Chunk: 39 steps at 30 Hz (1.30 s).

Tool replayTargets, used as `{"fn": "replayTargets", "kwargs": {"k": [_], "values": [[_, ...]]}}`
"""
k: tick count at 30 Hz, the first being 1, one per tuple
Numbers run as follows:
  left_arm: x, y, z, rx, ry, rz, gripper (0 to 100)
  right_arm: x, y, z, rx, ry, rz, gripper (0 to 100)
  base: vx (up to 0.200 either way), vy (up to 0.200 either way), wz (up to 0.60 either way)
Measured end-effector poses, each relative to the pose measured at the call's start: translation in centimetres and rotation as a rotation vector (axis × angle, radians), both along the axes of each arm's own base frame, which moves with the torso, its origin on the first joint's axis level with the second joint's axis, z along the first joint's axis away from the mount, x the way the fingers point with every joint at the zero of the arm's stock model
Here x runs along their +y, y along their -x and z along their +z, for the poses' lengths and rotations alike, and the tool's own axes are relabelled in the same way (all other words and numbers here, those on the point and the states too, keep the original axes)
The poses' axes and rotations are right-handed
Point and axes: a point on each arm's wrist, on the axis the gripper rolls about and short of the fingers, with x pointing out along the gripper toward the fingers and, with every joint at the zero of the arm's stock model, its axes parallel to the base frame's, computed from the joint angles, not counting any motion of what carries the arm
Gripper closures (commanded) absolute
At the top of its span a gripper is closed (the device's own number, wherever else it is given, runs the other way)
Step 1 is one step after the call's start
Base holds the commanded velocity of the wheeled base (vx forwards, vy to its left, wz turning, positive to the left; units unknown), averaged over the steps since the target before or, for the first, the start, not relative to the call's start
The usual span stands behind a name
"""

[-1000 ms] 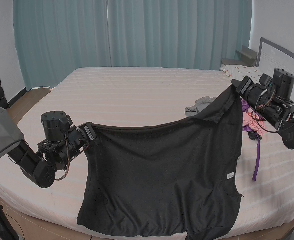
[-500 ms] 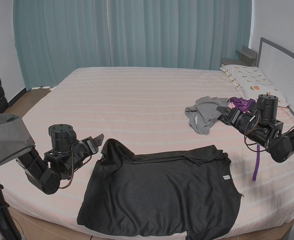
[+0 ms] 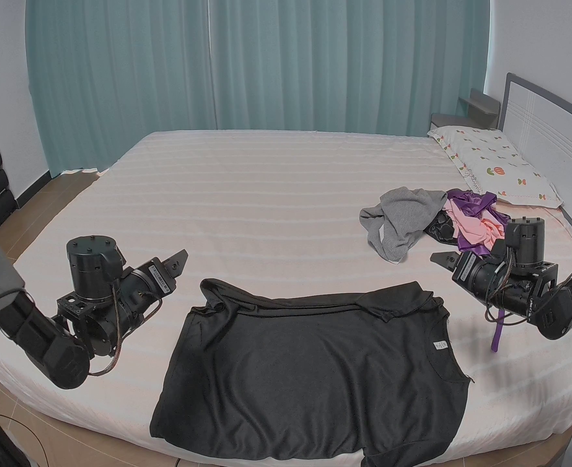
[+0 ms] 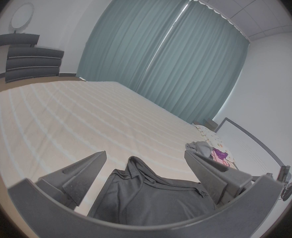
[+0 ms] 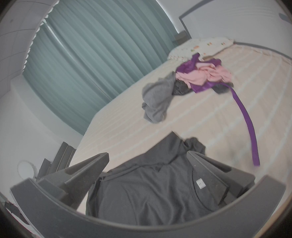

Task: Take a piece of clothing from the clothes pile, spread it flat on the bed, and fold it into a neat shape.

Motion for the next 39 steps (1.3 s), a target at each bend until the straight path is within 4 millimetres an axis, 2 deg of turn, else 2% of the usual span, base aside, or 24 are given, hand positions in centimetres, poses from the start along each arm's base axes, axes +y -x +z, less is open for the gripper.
{"fn": "replayTargets", "kwargs": {"k": [4,8,16,23,31,39], "values": [[-0.2,1.3,1.4,0.012,-0.044,-0.03,0,-0.2,1.0,-1.1,0.086,-0.058,-0.039,0,0.0,0.0,0.0],[-0.2,1.7,2.6,-0.011,-0.051,-0.039,0,-0.4,1.7,-2.3,0.151,-0.086,-0.061,0,0.0,0.0,0.0],[0.0,2.1,3.2,-0.025,-0.047,-0.039,0,-0.2,0.6,-4.0,0.208,-0.115,-0.09,0,0.0,0.0,0.0],[0.0,2.0,2.7,-0.004,-0.038,-0.034,0,0.3,-2.6,-6.0,0.238,-0.177,-0.14,0,0.0,0.0,0.0],[-0.1,1.5,2.0,0.027,0.05,-0.009,0,0.7,-7.4,-8.6,0.233,-0.219,-0.186,0,0.0,0.0,0.0],[0.1,1.5,1.5,0.055,0.142,0.029,0,0.8,-10.8,-10.5,0.251,-0.243,-0.221,0,0.0,0.0,0.0]]}}
